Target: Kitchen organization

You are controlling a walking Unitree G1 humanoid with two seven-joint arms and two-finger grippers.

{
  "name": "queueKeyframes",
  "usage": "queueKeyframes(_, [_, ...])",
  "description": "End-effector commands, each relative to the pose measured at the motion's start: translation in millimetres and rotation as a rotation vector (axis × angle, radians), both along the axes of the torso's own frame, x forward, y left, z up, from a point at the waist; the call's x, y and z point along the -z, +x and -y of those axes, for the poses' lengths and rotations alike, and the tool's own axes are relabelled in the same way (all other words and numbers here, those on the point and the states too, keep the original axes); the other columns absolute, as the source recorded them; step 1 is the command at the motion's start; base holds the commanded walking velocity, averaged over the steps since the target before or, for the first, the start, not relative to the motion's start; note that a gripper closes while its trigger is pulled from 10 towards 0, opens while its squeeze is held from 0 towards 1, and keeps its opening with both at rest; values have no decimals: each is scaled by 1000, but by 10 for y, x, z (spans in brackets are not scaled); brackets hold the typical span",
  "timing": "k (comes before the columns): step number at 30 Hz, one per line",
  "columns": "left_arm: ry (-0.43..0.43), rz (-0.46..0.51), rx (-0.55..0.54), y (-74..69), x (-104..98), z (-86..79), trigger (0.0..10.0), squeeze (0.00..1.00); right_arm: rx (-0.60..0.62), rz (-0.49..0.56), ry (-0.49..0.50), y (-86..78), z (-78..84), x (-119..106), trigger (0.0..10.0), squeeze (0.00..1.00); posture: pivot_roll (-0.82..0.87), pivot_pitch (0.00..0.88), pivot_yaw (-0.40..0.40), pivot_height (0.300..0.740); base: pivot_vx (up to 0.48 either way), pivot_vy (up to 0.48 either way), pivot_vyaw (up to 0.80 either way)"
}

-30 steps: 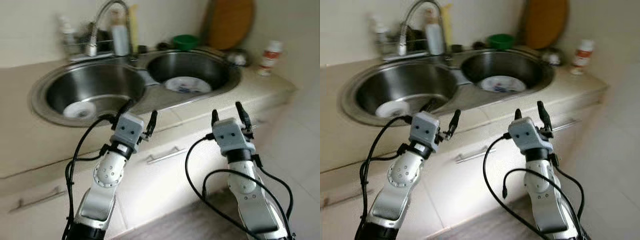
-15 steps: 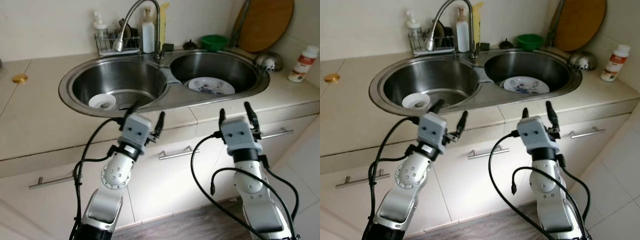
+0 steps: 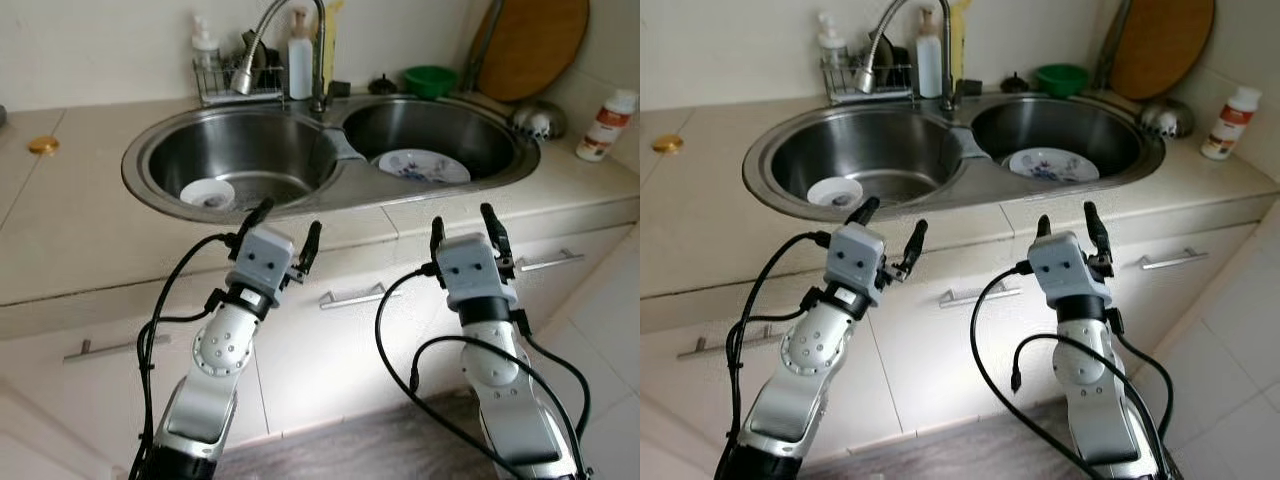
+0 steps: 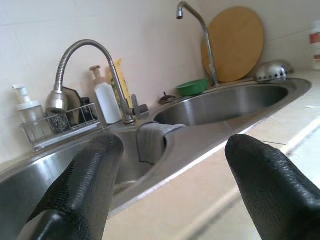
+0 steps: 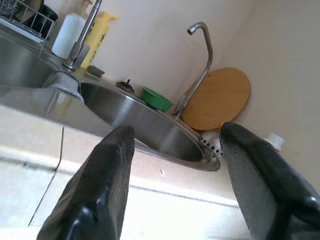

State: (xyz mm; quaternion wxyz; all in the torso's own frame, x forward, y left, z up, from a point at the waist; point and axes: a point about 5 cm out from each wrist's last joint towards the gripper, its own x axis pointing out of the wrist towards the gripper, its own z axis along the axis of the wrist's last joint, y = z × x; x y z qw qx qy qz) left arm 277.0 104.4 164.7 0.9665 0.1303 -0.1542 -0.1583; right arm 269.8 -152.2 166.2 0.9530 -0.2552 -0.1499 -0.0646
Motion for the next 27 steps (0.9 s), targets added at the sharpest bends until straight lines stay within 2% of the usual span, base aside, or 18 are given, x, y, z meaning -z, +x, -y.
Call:
queueKeyframes(1, [3,2,3,-1,-20,4,10000,0,-2,-1,10,2,8,-7,10000,0,69,0,-55,740,-266,0,0])
queueKeyframes(27, [8,-2,-1,6,-18,1,10000,0,-1,-6,15,9,15,-1,10000,0,69,0,-55,740,-269,0,0])
